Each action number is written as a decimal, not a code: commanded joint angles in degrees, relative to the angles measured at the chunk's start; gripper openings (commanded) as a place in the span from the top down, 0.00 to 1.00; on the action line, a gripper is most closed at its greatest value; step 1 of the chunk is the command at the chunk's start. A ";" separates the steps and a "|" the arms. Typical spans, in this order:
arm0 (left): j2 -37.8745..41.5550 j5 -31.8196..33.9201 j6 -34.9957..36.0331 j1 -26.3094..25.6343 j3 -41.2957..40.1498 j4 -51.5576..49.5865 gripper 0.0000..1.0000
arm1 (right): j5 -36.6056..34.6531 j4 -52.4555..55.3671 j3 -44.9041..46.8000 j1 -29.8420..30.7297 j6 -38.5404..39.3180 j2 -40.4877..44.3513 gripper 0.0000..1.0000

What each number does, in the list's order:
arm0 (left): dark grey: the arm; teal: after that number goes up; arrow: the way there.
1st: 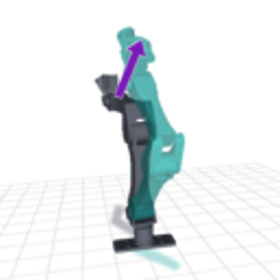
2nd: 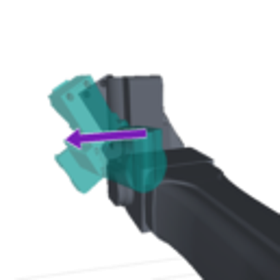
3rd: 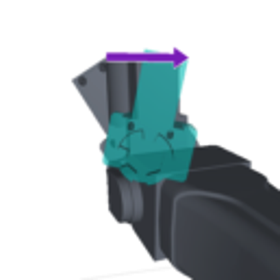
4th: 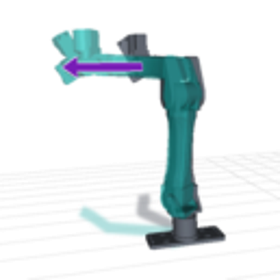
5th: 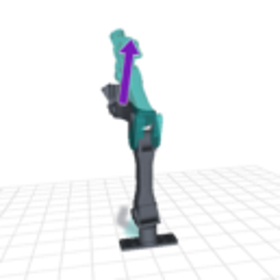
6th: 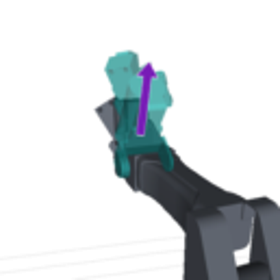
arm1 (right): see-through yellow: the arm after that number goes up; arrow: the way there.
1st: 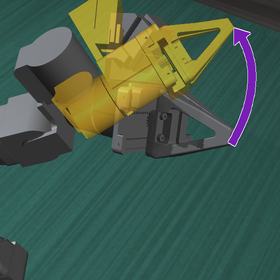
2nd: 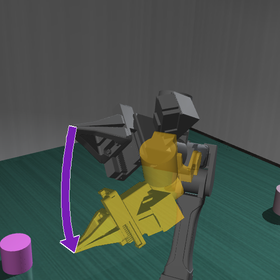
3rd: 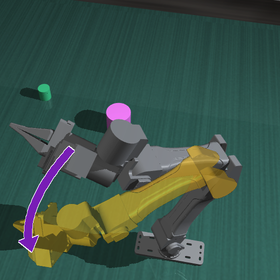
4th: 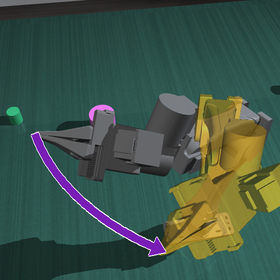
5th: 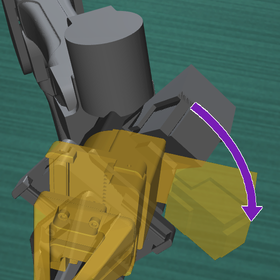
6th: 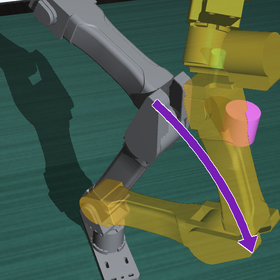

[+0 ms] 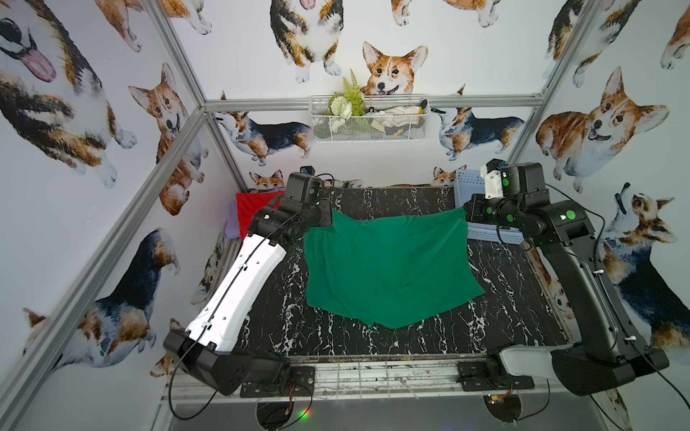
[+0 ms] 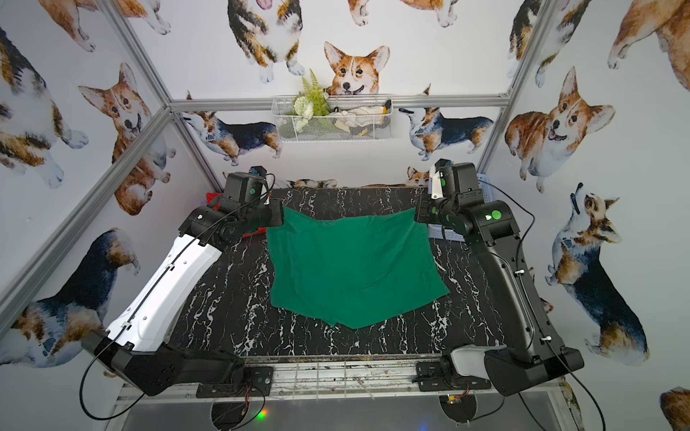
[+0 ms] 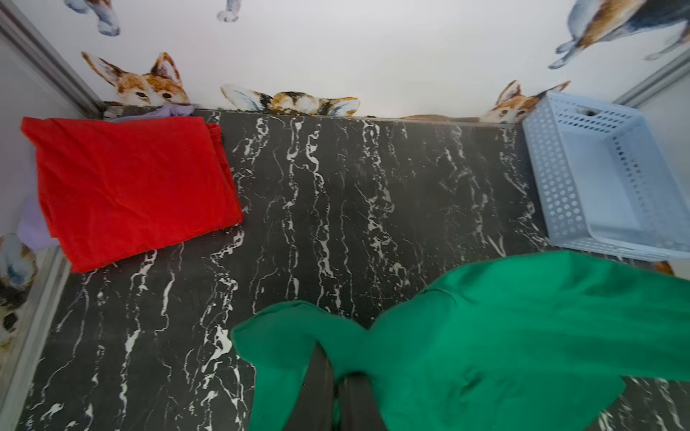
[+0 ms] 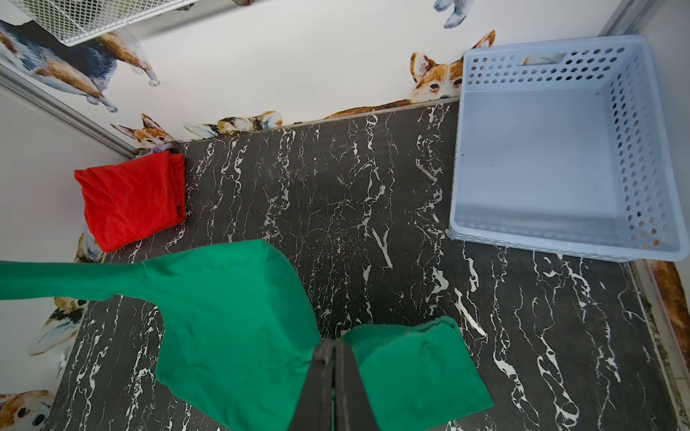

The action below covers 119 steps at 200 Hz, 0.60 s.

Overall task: Fold and stack t-shirts
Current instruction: Flatten out the T-shirt at the center of the board.

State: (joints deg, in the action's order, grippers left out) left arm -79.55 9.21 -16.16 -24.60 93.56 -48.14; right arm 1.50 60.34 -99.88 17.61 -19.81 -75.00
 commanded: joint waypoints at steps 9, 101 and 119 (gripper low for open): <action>-2.20 -1.55 3.53 2.65 7.56 -2.06 1.00 | -2.18 1.54 -4.99 0.07 0.01 -4.67 1.00; 1.17 1.96 4.21 1.76 21.51 -10.56 1.00 | -9.58 19.57 -32.85 8.43 1.00 -13.61 1.00; 6.89 8.04 4.82 -3.98 17.64 -10.48 1.00 | -10.72 20.00 -32.75 10.75 0.82 -10.56 1.00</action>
State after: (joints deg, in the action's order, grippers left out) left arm -78.00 10.00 -11.66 -23.53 114.74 -58.92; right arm -5.21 77.49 -132.46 26.00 -19.25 -88.82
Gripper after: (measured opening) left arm 0.082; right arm 0.069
